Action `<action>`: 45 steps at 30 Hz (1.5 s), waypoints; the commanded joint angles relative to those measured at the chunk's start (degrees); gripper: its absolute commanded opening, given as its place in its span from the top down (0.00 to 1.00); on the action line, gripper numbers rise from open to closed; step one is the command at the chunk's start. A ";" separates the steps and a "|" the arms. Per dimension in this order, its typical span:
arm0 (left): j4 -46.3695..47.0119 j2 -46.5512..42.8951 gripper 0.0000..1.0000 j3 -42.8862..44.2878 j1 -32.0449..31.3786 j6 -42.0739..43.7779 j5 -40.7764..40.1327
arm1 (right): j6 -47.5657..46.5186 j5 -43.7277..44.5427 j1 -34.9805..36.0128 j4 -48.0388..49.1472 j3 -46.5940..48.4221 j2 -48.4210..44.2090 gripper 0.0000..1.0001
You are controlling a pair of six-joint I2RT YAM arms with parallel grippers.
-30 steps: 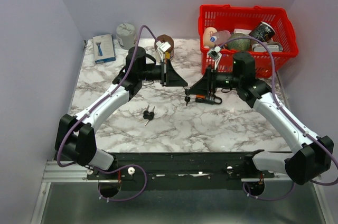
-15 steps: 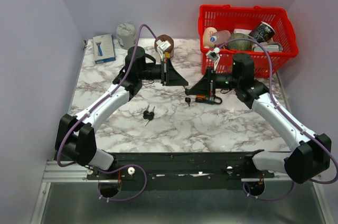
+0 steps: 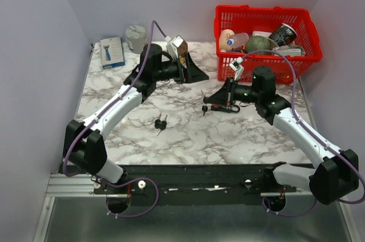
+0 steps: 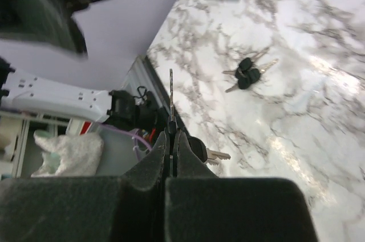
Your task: Unlock with the key
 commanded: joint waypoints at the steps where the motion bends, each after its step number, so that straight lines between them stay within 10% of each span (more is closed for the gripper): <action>1: -15.56 5.59 0.01 6.75 -0.97 4.91 -20.27 | 3.66 12.99 -3.33 1.93 -4.92 -5.22 0.99; 13: -33.05 27.81 0.08 19.76 -10.64 3.86 -35.23 | 1.64 38.95 -9.05 -13.10 -7.49 -25.34 0.99; 45: -49.76 53.68 0.25 45.16 -17.58 6.58 -42.17 | 3.84 40.27 -9.05 -14.06 -10.39 -31.07 0.99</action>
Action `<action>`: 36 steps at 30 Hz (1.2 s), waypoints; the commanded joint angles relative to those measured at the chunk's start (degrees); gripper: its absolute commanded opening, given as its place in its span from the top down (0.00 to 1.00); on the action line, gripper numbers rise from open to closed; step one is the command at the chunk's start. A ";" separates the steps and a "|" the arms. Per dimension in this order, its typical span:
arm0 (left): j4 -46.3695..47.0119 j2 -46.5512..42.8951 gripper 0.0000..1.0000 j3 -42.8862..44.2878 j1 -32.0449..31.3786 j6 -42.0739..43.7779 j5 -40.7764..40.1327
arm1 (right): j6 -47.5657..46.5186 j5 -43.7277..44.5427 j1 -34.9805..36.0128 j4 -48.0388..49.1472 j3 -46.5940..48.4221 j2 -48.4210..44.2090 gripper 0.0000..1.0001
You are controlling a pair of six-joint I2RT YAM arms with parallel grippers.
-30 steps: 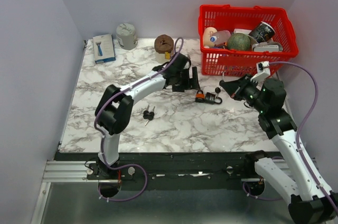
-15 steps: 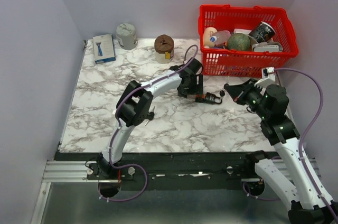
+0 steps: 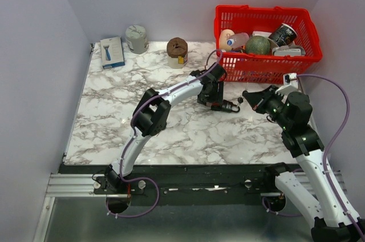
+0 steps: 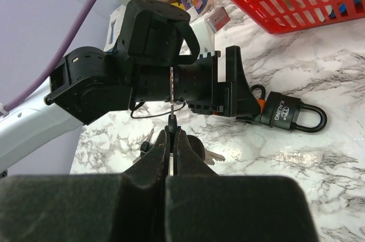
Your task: Unlock with the key
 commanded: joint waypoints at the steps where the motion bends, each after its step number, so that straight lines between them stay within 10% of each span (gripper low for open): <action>1: -4.41 4.46 0.25 1.41 -1.45 1.29 -0.91 | 0.10 1.72 -0.11 -0.36 -0.62 -0.38 0.99; 36: -9.59 9.73 0.49 -0.44 -4.27 6.30 1.65 | -0.08 0.31 -0.11 0.87 -0.53 3.84 0.99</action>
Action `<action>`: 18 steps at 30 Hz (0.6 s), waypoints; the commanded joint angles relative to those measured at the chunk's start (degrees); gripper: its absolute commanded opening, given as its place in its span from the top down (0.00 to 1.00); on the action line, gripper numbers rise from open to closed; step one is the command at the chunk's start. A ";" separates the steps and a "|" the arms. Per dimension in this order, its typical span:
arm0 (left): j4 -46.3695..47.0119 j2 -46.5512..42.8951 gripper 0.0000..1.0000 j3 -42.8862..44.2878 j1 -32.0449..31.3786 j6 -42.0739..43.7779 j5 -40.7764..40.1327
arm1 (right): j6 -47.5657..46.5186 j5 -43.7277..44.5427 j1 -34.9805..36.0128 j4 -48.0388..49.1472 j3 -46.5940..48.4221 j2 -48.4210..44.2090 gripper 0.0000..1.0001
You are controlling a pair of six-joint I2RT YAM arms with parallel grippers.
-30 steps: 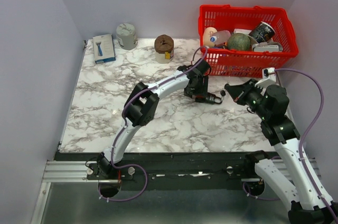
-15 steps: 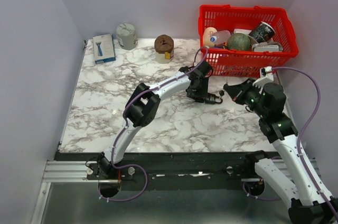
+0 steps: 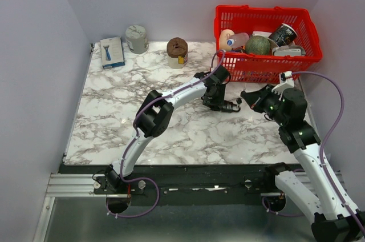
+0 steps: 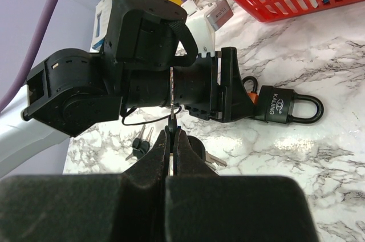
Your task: Unlock with the key
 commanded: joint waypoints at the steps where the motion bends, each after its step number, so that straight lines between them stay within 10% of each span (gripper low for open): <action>1: -7.71 7.79 0.49 -3.04 -2.19 3.79 1.36 | -0.05 0.18 -0.11 0.85 -0.53 0.10 0.99; 18: -8.68 10.95 0.43 -0.32 -3.07 4.23 1.89 | 0.30 -0.26 -0.03 0.94 -1.06 -0.16 0.99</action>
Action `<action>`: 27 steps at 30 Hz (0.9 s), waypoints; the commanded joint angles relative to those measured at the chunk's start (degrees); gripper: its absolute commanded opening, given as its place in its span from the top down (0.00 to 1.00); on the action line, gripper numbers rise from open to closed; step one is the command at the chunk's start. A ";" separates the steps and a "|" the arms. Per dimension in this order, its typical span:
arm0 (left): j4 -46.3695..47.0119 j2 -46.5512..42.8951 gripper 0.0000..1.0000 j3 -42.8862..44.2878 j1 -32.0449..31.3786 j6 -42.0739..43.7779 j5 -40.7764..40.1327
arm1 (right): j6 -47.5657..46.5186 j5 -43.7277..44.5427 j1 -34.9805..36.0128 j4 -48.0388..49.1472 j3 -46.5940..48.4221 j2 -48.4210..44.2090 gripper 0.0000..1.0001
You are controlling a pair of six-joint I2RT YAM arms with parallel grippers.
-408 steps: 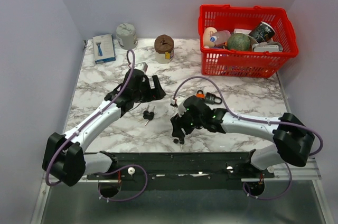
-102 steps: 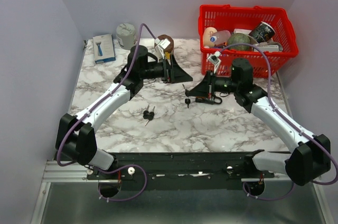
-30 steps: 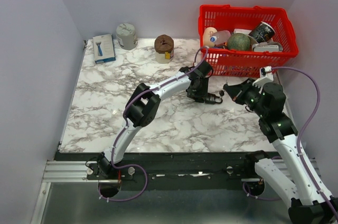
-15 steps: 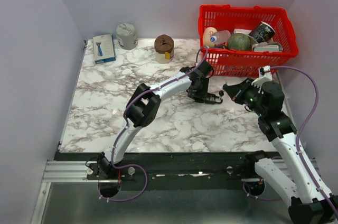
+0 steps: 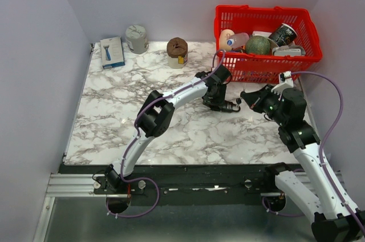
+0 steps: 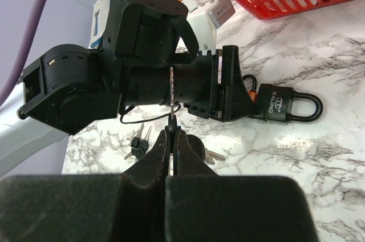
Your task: Unlock with the key
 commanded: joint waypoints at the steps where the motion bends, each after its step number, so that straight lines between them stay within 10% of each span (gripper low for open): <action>1: -6.78 9.66 0.43 -2.54 -2.94 3.07 1.80 | 0.28 -0.21 -0.03 0.81 -0.75 -0.43 0.99; 10: -7.92 11.68 0.44 -0.52 -3.38 3.68 1.89 | 0.19 0.05 -0.11 0.89 -0.84 -0.78 0.99; 13: -8.18 12.21 0.60 -0.34 -3.38 3.69 2.50 | -0.34 0.22 -0.11 0.89 -0.93 -0.95 0.99; 16: -7.92 11.16 0.98 -0.78 -3.38 3.95 1.89 | -1.39 0.40 -0.03 0.89 -0.93 -0.95 0.99; 27: 4.11 -11.85 1.00 -13.87 -0.48 -5.10 0.92 | -5.17 -5.91 -0.03 5.62 -4.44 0.98 0.99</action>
